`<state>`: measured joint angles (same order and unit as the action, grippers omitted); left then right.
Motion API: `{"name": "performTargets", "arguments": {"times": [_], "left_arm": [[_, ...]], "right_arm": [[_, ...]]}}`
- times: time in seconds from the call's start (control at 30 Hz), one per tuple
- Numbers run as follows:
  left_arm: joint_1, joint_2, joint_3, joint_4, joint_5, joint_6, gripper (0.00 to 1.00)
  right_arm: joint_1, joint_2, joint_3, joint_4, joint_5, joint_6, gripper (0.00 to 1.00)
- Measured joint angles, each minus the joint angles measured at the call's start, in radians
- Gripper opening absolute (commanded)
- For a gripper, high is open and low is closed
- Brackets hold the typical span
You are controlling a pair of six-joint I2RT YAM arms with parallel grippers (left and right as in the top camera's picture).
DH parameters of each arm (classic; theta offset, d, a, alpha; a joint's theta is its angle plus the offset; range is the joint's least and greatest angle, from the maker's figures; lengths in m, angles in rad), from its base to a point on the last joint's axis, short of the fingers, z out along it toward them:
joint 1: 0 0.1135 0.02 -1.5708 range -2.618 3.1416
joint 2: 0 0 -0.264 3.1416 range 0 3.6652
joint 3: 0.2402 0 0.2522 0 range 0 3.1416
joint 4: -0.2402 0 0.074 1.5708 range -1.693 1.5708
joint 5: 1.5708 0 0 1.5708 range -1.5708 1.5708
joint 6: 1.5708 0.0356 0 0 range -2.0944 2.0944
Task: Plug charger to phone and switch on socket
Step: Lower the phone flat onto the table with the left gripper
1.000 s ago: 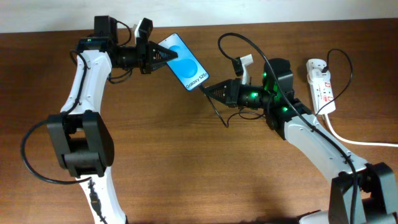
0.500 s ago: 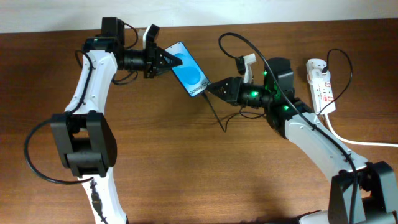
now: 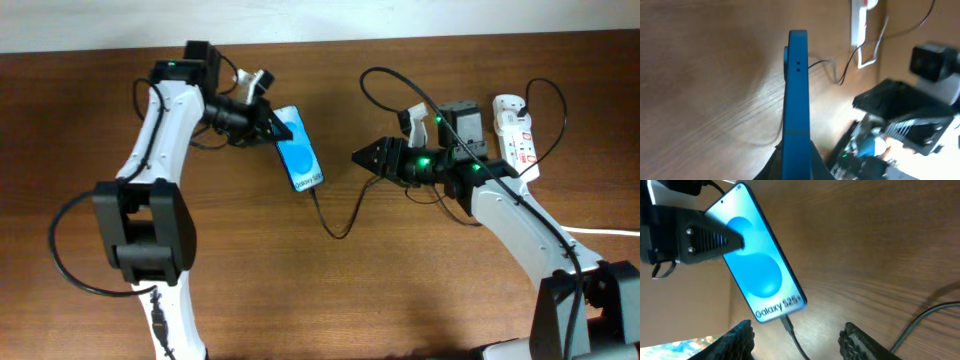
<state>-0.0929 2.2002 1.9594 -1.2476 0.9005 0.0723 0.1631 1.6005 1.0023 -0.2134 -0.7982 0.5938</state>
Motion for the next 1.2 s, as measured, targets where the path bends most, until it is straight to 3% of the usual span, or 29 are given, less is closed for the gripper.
{"name": "performTargets", "arguments": {"times": [0.17, 0.57, 0.63, 0.7, 0.77, 1.2], "left_arm": [[-0.056, 0.0, -0.069, 0.004, -0.02, 0.089, 0.0], [-0.056, 0.177, -0.096, 0.098, 0.001, 0.103, 0.0], [-0.056, 0.179, -0.096, 0.103, 0.006, 0.103, 0.09], [-0.056, 0.181, -0.095, 0.12, 0.01, 0.102, 0.28], [-0.057, 0.181, -0.095, 0.141, -0.012, 0.105, 0.36], [-0.057, 0.2, -0.096, 0.15, -0.144, 0.107, 0.5]], "right_arm": [[0.0, 0.0, 0.0, -0.026, 0.016, -0.024, 0.63], [0.0, 0.0, 0.0, -0.045, 0.04, -0.026, 0.64], [0.0, 0.0, 0.0, -0.045, 0.042, -0.026, 0.64], [0.0, 0.0, 0.0, -0.045, 0.042, -0.025, 0.64], [0.0, 0.0, 0.0, -0.045, 0.042, -0.026, 0.64], [0.0, 0.0, 0.0, -0.045, 0.043, -0.025, 0.64]]}}
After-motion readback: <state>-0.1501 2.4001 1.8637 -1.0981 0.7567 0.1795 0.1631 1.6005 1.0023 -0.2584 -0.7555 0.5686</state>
